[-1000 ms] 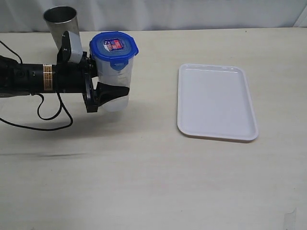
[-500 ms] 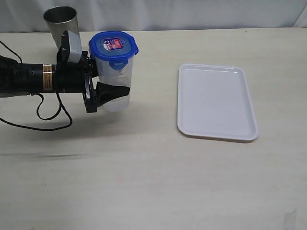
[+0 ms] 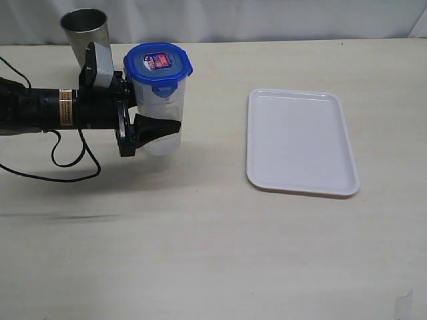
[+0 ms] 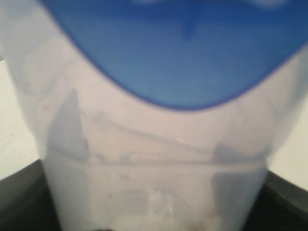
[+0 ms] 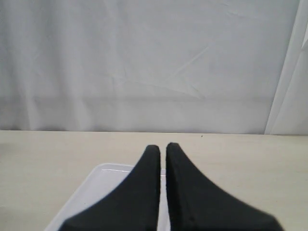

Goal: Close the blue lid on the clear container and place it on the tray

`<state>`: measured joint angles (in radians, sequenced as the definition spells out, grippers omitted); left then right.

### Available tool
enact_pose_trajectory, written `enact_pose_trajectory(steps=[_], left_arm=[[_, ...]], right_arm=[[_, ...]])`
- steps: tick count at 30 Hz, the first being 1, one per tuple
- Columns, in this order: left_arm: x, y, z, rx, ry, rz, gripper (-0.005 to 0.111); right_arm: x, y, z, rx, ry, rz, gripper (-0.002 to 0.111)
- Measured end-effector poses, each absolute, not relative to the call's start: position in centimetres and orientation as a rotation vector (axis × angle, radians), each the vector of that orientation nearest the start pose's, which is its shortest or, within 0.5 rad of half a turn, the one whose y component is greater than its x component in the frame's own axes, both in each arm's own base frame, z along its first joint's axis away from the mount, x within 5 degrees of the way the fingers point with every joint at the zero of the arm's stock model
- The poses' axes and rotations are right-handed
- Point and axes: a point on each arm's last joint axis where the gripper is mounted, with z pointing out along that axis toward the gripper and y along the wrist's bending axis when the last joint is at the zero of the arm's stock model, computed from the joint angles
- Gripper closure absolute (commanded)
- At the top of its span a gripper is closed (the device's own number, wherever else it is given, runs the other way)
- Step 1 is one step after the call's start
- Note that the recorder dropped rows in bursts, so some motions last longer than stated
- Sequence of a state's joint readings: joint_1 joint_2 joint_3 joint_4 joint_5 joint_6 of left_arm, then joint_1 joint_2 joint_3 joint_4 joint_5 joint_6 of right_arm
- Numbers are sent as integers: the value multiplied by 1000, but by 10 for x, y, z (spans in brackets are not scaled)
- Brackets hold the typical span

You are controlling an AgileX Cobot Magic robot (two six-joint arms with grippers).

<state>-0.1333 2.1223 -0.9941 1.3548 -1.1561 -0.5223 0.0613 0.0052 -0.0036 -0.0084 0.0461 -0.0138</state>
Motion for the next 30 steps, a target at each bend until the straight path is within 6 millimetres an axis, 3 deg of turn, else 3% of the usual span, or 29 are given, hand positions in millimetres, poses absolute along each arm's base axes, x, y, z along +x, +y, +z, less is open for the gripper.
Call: enact_pose_trajectory(steps=[7, 22, 30], left_arm=[[346, -129, 116, 1178, 1513, -903, 107], [346, -129, 116, 1177, 1510, -906, 107], [346, -129, 116, 1184, 1508, -911, 107]], right_arm=[[57, 3, 207, -65, 1561, 30, 104], [54, 3, 185, -73, 1808, 26, 104], [54, 3, 184, -74, 1821, 25, 104]])
